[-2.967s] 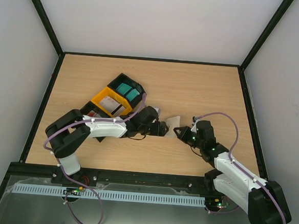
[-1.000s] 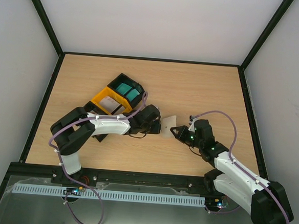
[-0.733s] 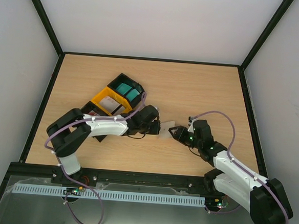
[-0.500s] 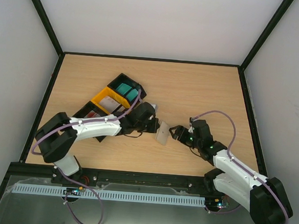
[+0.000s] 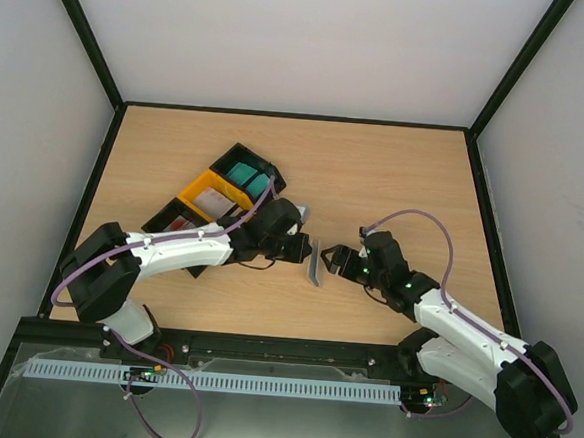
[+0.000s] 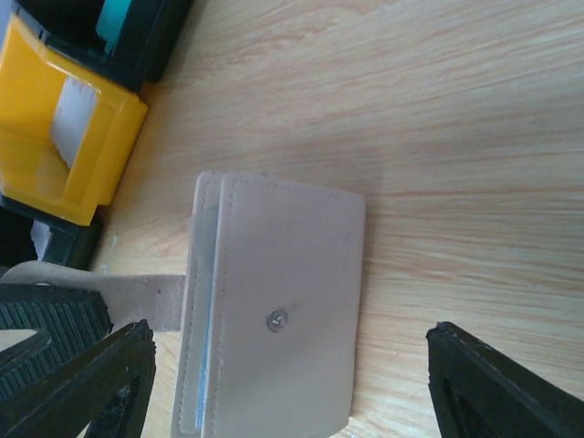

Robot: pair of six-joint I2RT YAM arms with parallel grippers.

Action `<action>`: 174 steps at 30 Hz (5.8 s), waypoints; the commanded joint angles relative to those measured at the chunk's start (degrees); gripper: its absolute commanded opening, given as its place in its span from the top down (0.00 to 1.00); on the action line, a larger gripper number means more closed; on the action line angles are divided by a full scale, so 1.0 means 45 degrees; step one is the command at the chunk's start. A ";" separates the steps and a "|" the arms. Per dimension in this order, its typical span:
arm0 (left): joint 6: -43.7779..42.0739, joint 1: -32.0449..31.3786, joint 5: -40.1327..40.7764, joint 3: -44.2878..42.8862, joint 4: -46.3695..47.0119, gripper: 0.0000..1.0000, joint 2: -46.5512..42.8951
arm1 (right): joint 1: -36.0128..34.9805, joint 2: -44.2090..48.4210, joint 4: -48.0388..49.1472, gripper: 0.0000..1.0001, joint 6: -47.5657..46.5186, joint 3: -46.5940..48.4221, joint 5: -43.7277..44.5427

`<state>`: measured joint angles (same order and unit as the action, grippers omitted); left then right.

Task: Put the credit cards into the card holder
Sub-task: Open the card holder at the center of the board, then pick up the credit card from the storage box.

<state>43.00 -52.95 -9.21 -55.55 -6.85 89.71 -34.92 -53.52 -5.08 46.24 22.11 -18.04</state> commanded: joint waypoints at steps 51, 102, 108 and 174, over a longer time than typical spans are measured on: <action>0.0131 0.1826 0.3224 0.3533 -0.2286 0.67 -0.3294 | -0.3821 -0.7921 0.1334 0.61 0.0908 0.4026 0.1989; -0.1749 0.4983 0.4172 0.2786 -0.3988 0.00 -0.8162 | -0.5476 -0.8292 -0.4420 0.13 0.1425 0.7327 0.8223; -0.3041 0.5268 0.4887 0.1980 -0.5011 0.00 -0.7756 | -0.4829 -0.6204 -0.2811 0.10 0.1125 0.6397 0.7195; -0.7262 0.7568 -0.1425 -0.3104 -0.7062 0.88 0.2827 | -0.2963 -0.6248 0.1871 0.36 -0.0104 0.2957 0.3675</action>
<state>11.53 -18.15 -11.16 -71.83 -35.18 103.53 -48.42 -81.03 2.20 45.63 36.07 -1.96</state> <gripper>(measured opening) 0.123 0.645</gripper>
